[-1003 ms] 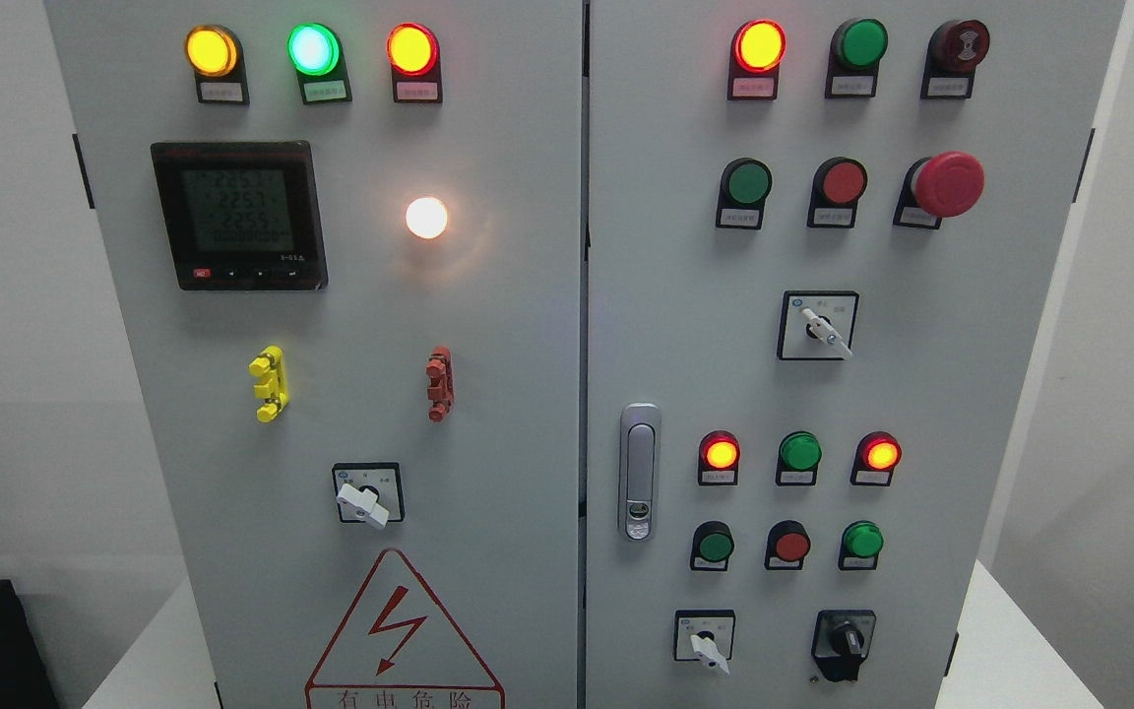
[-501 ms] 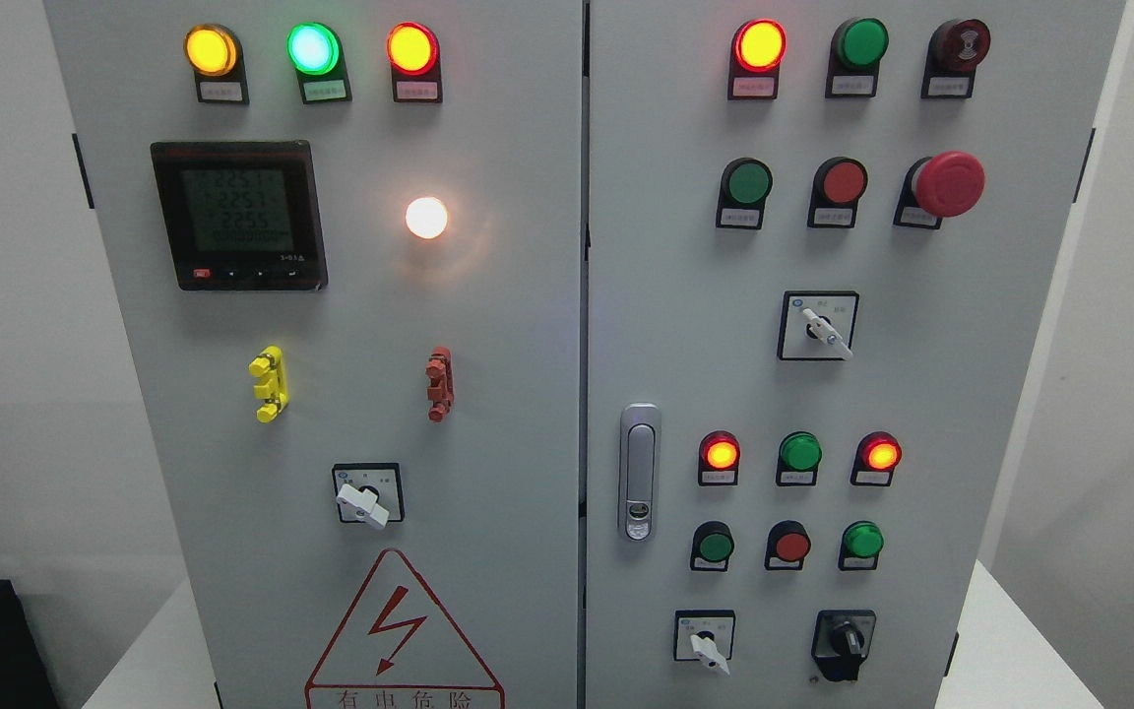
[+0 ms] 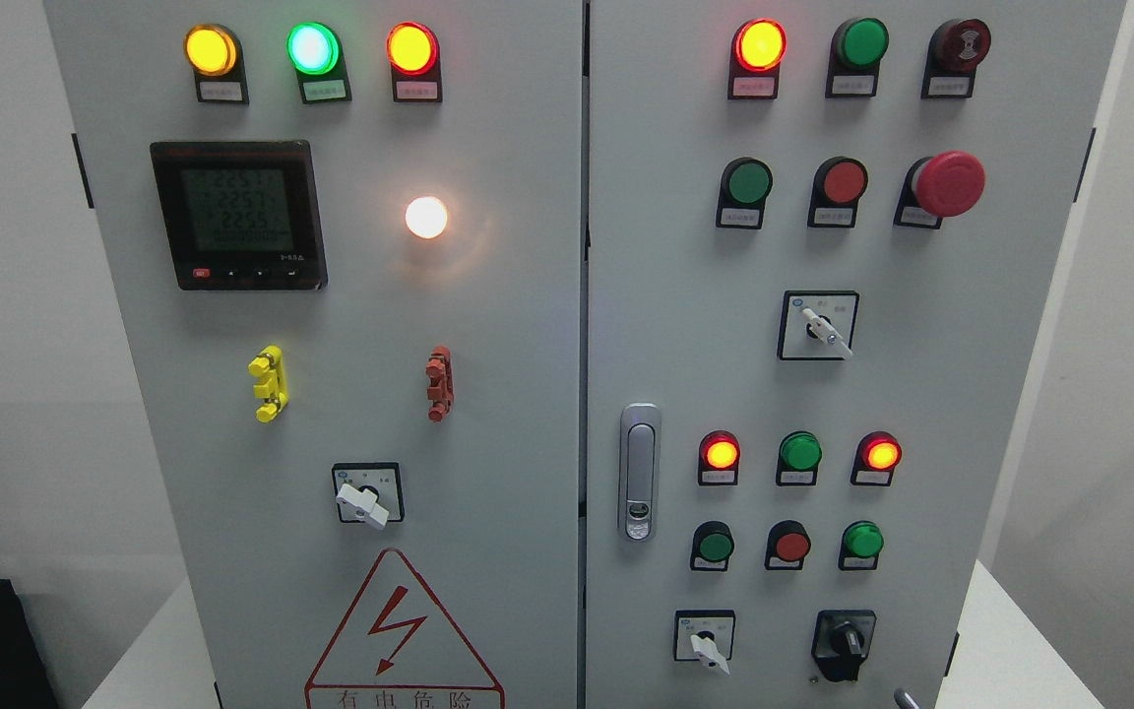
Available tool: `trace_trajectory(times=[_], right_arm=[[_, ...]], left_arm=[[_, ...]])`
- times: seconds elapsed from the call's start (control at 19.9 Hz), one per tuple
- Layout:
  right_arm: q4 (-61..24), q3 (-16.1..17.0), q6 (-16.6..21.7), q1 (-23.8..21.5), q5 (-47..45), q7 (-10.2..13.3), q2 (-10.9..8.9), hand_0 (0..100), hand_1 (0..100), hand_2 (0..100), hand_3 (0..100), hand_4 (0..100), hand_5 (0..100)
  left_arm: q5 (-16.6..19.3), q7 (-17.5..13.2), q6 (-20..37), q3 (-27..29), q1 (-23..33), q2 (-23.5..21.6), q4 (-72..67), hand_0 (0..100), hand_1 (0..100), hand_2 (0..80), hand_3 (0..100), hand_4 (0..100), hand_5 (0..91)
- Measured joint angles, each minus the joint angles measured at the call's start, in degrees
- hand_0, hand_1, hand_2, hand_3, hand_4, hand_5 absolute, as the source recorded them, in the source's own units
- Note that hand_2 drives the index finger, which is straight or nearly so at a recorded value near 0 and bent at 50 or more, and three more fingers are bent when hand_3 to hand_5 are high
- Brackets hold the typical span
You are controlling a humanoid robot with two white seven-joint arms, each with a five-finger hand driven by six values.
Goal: Trip black knob to open circuit
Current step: 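Raise the right hand up to the black rotary knob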
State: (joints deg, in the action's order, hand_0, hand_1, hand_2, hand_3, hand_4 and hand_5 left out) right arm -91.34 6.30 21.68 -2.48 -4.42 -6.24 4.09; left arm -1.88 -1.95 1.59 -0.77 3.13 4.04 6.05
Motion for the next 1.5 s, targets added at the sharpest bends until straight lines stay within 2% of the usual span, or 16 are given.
trace_trajectory(times=[0.35, 0.75, 1.5], right_arm=[[-0.07, -0.28, -1.14, 0.77, 0.0, 0.04, -0.03, 77, 66, 0, 92, 85, 84], [-0.2, -3.21, -1.15, 0.75, 0.0, 0.95, -0.04, 77, 67, 0, 93, 85, 84], [-0.37, -4.15, -1.87, 0.77, -0.02, 1.47, -0.12, 77, 67, 0, 93, 85, 84]], left_arm=[[0.0, 0.0, 0.0, 0.0, 0.0, 0.0, 0.0, 12, 39, 0.0, 0, 0, 0.0], [0.0, 0.0, 0.0, 0.0, 0.0, 0.0, 0.0, 12, 39, 0.0, 0, 0, 0.0], [0.0, 0.0, 0.0, 0.0, 0.0, 0.0, 0.0, 12, 39, 0.0, 0, 0, 0.0]])
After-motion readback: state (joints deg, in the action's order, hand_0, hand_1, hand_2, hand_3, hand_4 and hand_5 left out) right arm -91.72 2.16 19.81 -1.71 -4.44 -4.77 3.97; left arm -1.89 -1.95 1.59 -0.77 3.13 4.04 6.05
